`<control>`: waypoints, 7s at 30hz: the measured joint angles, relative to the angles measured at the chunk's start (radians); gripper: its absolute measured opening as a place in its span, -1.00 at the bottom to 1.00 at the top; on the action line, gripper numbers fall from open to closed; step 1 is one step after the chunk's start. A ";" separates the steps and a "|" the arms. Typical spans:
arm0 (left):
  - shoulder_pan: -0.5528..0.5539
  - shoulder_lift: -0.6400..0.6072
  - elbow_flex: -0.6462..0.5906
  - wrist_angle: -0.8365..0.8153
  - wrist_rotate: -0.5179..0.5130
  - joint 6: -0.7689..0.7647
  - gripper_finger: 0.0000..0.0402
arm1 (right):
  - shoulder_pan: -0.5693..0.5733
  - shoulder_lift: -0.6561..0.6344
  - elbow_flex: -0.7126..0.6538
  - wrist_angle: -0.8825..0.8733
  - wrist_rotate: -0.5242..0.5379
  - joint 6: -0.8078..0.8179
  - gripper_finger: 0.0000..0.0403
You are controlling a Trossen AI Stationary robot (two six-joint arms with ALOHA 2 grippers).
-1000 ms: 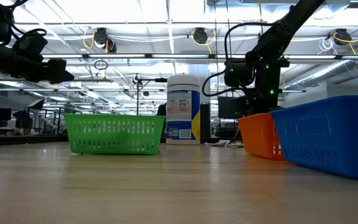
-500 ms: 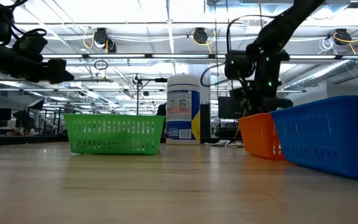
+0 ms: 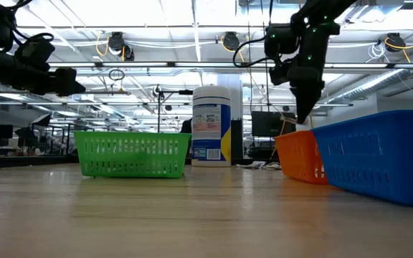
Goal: Pick & Place First Aid Supplies
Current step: Put the orange pad into the orange bin
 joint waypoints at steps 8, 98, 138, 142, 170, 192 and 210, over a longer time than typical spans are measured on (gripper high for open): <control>0.000 0.000 0.000 0.000 0.000 0.000 0.52 | 0.072 -0.060 0.000 -0.075 0.001 0.200 -1.00; 0.000 0.000 0.000 0.000 0.000 0.000 0.52 | 0.243 -0.062 -0.172 0.283 0.162 0.760 0.20; 0.000 0.000 0.000 0.000 0.000 0.000 0.52 | -0.076 0.277 -0.170 0.531 0.157 0.691 0.11; 0.000 0.000 0.000 0.000 0.000 0.000 0.52 | -0.078 0.277 -0.170 0.530 0.142 0.693 -0.10; 0.000 0.000 0.000 0.000 0.000 0.000 0.52 | -0.078 0.060 -0.154 0.342 0.096 0.626 -0.99; 0.000 0.000 0.000 0.000 0.000 0.000 0.52 | 0.141 -0.135 -0.153 0.091 0.101 0.575 -1.00; 0.000 0.000 0.000 0.000 0.000 0.000 0.52 | 0.668 -0.152 -0.153 0.096 0.050 0.551 -1.00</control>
